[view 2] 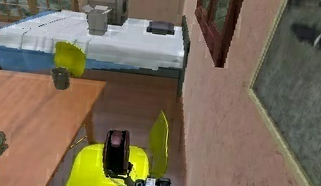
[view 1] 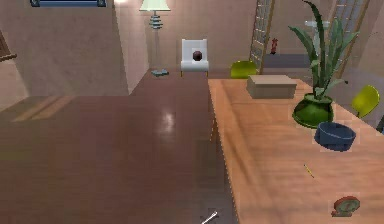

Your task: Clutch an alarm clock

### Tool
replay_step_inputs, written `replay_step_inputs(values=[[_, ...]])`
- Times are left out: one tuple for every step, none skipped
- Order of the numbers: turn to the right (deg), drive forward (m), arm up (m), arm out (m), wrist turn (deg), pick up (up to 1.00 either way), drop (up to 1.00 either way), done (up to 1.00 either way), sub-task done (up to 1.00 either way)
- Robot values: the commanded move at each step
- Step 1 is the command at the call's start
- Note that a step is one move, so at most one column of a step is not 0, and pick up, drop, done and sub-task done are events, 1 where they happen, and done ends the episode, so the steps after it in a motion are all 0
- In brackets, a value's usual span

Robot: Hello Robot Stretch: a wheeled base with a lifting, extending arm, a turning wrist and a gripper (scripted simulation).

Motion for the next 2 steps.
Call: replay_step_inputs(values=[[0.0, 0.0, 0.1, 0.0, 0.0, 0.0, 0.0, 0.0, 0.0], [0.0, 0.0, 0.0, 0.0, 0.0, 0.0, 0.0, 1.0, 0.0]])
